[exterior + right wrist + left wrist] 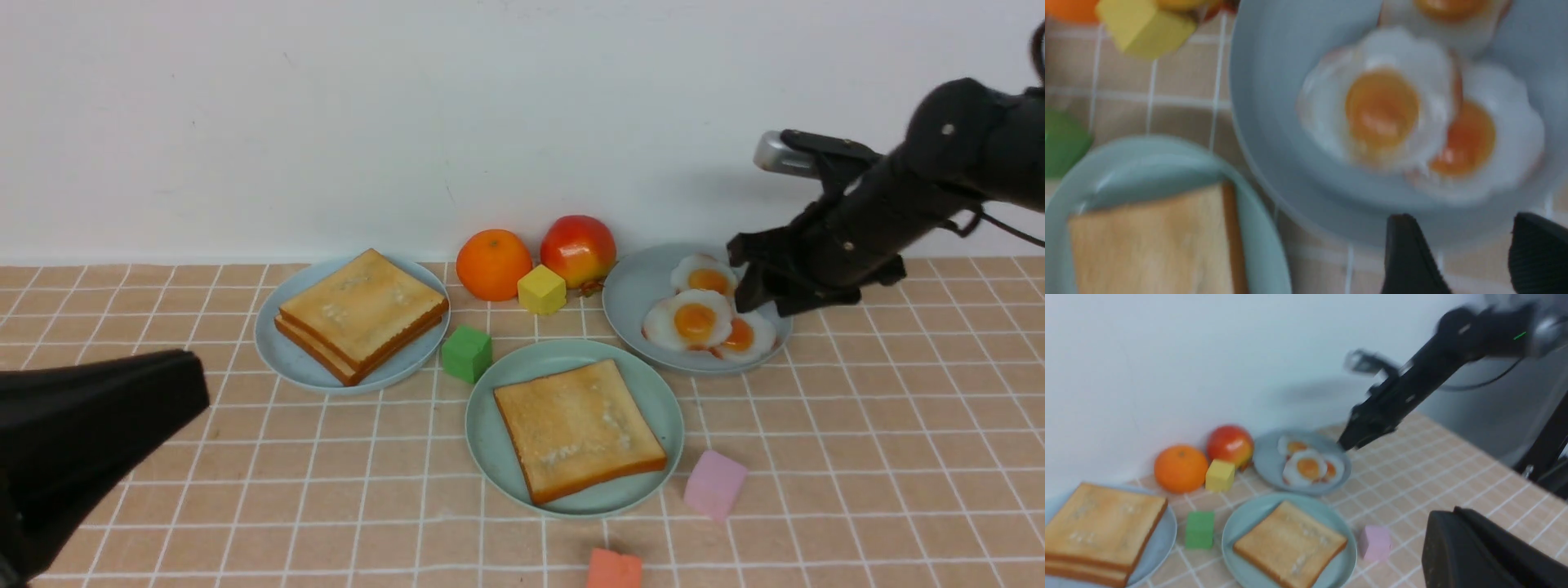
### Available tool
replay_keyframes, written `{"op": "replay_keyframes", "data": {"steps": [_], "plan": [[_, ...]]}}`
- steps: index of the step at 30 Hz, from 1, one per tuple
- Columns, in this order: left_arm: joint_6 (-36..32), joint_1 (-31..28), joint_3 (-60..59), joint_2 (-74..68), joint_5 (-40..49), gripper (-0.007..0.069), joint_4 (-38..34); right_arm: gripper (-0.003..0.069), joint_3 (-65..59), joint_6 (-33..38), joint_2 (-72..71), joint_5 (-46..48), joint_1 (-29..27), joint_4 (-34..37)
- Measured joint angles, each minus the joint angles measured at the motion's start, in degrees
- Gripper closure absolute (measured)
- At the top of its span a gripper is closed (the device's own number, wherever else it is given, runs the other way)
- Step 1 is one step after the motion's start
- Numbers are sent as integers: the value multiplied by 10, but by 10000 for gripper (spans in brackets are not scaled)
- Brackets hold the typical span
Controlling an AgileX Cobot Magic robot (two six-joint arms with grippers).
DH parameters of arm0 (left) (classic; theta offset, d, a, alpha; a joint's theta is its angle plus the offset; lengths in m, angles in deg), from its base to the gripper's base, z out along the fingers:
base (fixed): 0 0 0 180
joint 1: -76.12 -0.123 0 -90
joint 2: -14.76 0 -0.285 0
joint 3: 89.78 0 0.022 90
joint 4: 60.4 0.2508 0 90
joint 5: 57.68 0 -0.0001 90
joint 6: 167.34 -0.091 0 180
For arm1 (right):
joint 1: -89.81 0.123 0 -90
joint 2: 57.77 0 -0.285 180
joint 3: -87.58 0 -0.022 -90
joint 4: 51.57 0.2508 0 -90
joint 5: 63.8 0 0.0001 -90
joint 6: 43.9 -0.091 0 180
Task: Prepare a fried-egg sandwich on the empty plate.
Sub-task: Use the right arm to grab a fried egg
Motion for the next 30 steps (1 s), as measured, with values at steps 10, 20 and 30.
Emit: {"op": "replay_keyframes", "data": {"steps": [10, 20, 30], "plan": [[7, 0, 0, 3, -8, 638, 0, 304, 103, 1, 98, -10, -1, 5], [10, 0, 0, 3, -8, 638, 0, 304, 110, 1, 132, -37, -4, 32], [10, 0, 0, 3, -7, 638, 0, 304, 110, 1, 142, -67, -4, 55]]}}
